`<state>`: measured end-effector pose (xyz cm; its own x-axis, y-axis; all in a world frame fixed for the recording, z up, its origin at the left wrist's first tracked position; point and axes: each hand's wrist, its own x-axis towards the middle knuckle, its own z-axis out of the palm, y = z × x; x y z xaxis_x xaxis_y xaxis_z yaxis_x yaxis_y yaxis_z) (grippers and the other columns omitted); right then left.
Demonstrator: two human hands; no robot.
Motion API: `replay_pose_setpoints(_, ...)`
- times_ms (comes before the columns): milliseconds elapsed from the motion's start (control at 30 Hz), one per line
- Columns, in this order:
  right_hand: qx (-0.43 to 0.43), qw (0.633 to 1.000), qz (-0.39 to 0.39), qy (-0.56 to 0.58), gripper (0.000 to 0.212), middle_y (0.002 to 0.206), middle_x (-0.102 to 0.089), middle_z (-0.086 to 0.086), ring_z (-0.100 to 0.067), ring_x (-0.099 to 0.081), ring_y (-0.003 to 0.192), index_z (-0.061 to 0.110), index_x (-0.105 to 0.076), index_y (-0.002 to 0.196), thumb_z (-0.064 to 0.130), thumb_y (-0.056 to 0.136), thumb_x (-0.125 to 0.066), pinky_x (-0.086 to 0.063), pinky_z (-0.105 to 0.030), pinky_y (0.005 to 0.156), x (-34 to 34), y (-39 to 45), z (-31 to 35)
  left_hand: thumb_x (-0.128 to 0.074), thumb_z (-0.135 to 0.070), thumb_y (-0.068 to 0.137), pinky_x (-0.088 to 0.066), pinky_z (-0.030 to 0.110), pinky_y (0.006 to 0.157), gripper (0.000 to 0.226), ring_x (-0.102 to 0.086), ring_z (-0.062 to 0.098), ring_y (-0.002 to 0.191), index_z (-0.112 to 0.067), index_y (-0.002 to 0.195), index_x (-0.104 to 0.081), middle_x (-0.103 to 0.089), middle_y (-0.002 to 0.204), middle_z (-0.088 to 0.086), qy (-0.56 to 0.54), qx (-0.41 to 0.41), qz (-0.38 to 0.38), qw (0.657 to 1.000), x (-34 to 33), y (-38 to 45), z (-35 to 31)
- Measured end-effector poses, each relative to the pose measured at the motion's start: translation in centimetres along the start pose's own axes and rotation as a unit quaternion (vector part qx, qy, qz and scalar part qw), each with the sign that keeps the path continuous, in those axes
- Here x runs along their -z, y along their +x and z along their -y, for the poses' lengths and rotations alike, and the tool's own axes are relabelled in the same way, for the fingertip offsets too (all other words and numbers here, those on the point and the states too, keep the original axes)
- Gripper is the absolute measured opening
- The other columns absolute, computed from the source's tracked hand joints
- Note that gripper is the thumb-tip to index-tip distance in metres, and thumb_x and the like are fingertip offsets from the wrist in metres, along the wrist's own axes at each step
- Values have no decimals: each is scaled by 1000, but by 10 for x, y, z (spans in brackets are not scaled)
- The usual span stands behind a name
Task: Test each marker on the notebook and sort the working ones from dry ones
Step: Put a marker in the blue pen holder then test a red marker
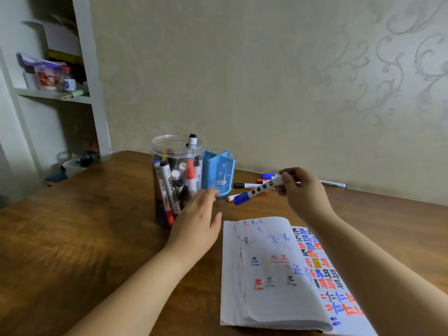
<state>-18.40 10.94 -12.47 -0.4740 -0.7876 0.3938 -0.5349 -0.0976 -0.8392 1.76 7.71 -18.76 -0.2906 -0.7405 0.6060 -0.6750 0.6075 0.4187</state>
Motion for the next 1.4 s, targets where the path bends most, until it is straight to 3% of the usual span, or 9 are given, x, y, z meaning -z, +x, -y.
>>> replay_pose_setpoints(133, 13, 1000, 0, -15, 15, 76, -68, 0, -16, -65, 72, 22, -60, 90, 17, 97, -48, -45, -16, 58, 11, 0, -10, -53, -20, 91, -39, 26, 99, 57, -42, 15, 125, -17, 140, -25, -25, 146, -1, 6, 24, 18, 1000, -18, 40, -11)
replay_pose_setpoints(267, 23, 1000, -1, -5, 16, 73, -67, 4, -1, -62, 61, 25, -60, 88, 17, 96, -49, -41, -6, 53, 22, 5, -22, -50, -15, 91, -45, 28, 92, 59, -51, 22, 115, -11, 142, -20, -14, 150, 3, 52, 45, 26, 997, -40, 85, -16)
replay_pose_setpoints(433, 24, 999, 27, 10, 19, 74, -69, 3, -1, -62, 62, 31, -62, 88, 18, 96, -50, -43, -8, 57, 23, 8, -34, -53, -11, 90, -50, 32, 81, 42, -56, 25, 100, -7, 128, -36, -35, 131, 11, 105, 118, 44, 986, -55, 116, -11)
replay_pose_setpoints(533, 17, 999, 33, 10, 19, 75, -69, 3, -4, -63, 66, 31, -62, 90, 19, 96, -50, -43, -11, 59, 21, 7, -41, -52, -2, 88, -49, 33, 83, 23, -57, 23, 98, -4, 111, -50, -46, 118, 11, 70, 115, 31, 990, -53, 119, -6)
replay_pose_setpoints(667, 7, 1000, 26, 2, 17, 76, -69, 1, -10, -65, 71, 30, -61, 89, 19, 97, -49, -44, -17, 62, 21, 5, -43, -49, -12, 93, -42, 29, 76, 14, -57, 26, 96, -4, 103, -54, -49, 110, 9, 62, 87, -8, 994, -38, 109, -19)
replay_pose_setpoints(933, -78, 991, -101, 47, 24, 84, -65, -9, -19, -63, 55, 20, -50, 84, 21, 101, -34, -48, -19, 46, 30, -15, -28, -53, -11, 91, -29, 25, 68, 8, -53, 25, 91, -5, 95, -55, -50, 107, 8, 12, 39, -71, 997, 18, 85, -45)
replay_pose_setpoints(1167, -225, 972, 50, 39, 24, 95, -60, -12, -31, -70, 76, 14, -49, 85, 25, 101, -34, -57, -48, 76, 12, -57, -34, -55, -14, 90, -32, 16, 68, 10, -42, 8, 84, -7, 97, -58, -51, 105, 3, -15, 6, -65, 998, 42, 52, -64)
replay_pose_setpoints(1267, -212, 974, 69, 39, 24, 98, -63, -14, -29, -70, 81, 14, -50, 85, 25, 101, -36, -56, -47, 80, 10, -67, -30, -56, -15, 90, -31, 14, 63, 8, -43, 8, 83, -9, 95, -57, -47, 100, -2, -15, -3, -24, 1000, 39, 35, -63)
replay_pose_setpoints(1400, -169, 982, 45, 65, 22, 94, -63, -15, -24, -69, 77, 11, -52, 89, 21, 102, -36, -58, -37, 70, 35, -64, -15, -56, -15, 90, -34, 11, 57, 5, -48, 10, 85, -11, 92, -57, -43, 96, -7, -31, 4, 24, 999, 30, 20, -56)
